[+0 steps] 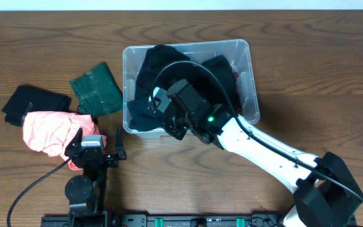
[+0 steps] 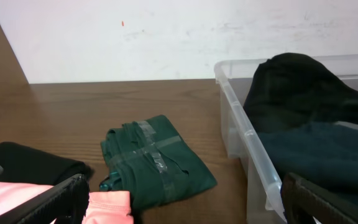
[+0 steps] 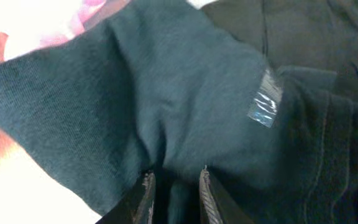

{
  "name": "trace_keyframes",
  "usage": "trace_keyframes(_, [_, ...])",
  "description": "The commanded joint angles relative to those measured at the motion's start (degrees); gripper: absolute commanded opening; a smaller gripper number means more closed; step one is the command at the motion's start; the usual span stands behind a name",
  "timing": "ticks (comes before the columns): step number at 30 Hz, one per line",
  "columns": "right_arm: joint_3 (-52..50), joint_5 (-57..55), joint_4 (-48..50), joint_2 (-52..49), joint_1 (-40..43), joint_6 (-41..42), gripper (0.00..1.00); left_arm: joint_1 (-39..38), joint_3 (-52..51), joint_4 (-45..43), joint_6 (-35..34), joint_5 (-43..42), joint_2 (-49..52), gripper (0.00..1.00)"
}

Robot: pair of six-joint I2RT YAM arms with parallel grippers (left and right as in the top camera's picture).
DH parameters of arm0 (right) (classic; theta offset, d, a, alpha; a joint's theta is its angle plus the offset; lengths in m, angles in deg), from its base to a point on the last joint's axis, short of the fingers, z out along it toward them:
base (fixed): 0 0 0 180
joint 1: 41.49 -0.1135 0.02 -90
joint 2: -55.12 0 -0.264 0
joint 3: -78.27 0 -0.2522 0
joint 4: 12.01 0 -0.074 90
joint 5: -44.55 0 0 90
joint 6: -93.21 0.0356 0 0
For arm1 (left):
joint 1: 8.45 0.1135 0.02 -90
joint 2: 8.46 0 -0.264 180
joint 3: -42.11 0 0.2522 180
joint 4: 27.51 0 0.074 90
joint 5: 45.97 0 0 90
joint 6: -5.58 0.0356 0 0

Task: Pack container
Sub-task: 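Push and tuck the cloth down inside the bin with the right gripper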

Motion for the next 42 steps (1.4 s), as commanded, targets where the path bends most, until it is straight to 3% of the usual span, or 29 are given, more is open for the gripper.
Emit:
trace_keyframes(1, [0.3,0.4,-0.3,-2.1,0.6,5.3,0.33,0.2,-1.5,1.0,-0.5,-0.4,-0.3,0.98])
trace_keyframes(3, [0.3,-2.5,0.2,-2.3,1.4,7.6,0.43,0.2,-1.5,1.0,-0.5,-0.4,-0.3,0.98])
trace_keyframes(8, [0.3,-3.6,1.5,-2.4,4.2,7.8,0.48,0.2,-1.5,1.0,-0.5,-0.4,-0.3,0.98])
trace_keyframes(14, [0.3,-3.8,-1.7,-2.4,7.2,14.5,0.36,0.2,-1.5,1.0,-0.5,-0.4,-0.3,0.98])
trace_keyframes(27, [0.3,-4.0,-7.8,-7.8,8.2,21.0,0.35,0.2,-1.5,1.0,-0.5,-0.4,-0.3,0.98])
trace_keyframes(31, [1.3,-4.1,-5.4,-6.5,8.2,15.3,0.39,0.2,-1.5,1.0,-0.5,-0.4,-0.3,0.98])
trace_keyframes(37, [6.7,-1.6,-6.1,-1.2,7.0,5.2,0.36,0.2,-1.5,1.0,-0.5,-0.4,-0.3,0.98])
trace_keyframes(42, [9.9,4.3,-5.8,0.5,4.2,-2.8,0.18,0.2,-1.5,1.0,-0.5,-0.4,-0.3,0.98])
